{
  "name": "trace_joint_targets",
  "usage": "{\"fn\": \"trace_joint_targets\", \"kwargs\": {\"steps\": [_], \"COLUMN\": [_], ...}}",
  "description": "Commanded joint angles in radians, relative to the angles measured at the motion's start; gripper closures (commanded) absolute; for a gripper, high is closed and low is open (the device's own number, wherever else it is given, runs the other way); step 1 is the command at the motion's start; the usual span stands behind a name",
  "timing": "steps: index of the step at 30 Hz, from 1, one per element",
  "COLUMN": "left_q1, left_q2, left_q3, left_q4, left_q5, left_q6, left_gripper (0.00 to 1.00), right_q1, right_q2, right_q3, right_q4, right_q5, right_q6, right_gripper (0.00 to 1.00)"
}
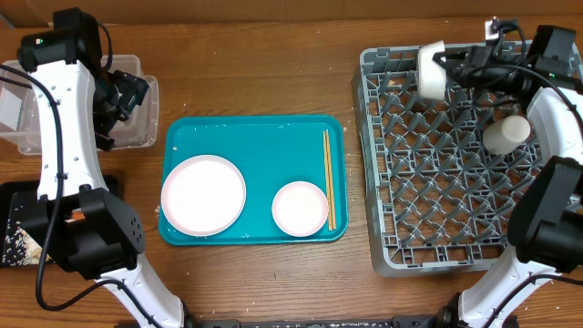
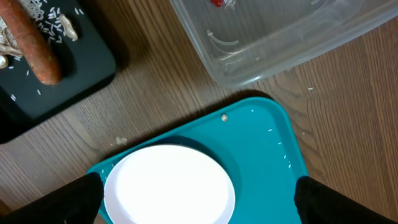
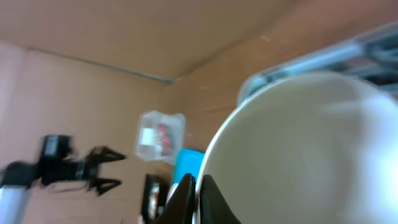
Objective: Sort waste into correct bins and load items into the dishwasher
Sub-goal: 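Tilt the bowl down into the rack and release it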
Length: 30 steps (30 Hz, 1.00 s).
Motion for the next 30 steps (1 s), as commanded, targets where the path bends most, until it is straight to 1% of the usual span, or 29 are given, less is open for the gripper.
{"fn": "trace_joint_targets", "kwargs": {"steps": [1,4,11,16,17,19,24,30], "left_q1": [-0.002,-0.002,-0.002,-0.002,-0.002,-0.002,-0.002,-0.002], "left_q2": [-0.03,-0.03,-0.03,-0.03,-0.03,-0.03,-0.03,-0.03], "left_q3": [-0.005,-0.005,-0.005,-0.005,-0.005,-0.005,-0.005,-0.005], "left_q4": [-0.001,-0.001,-0.001,-0.002,-0.001,-0.001,-0.001,-0.002], "left_q5": [0.0,0.0,0.0,0.0,0.0,0.0,0.0,0.0], "left_q6": [-0.021,-0.021,-0.021,-0.021,-0.021,-0.021,-0.021,-0.021], "left_gripper": [0.0,0.0,0.0,0.0,0.0,0.0,0.0,0.0], "right_q1": [-0.002,-0.002,-0.002,-0.002,-0.002,-0.003,-0.003,-0.011], "right_q2": [0.012,0.012,0.018,0.031,0.035,0.044,0.081,0.08], "right_q3": [0.0,0.0,-0.006,-0.006,-0.006,-0.006,-0.006,0.013], "right_q4": [0.051,0.041,-0.05,-0.05,-0.05,-0.05,-0.05,-0.046], "right_q5": [-0.145,-0.126,-0.01,0.0,0.006,0.008,0.029,0.082], "right_q6": [0.116,0.115,0.113,0.114,0.114,0.114,0.114,0.115], "right_gripper": [0.96,0.96,0.96,0.96,0.93,0.91,0.93,0.94]}}
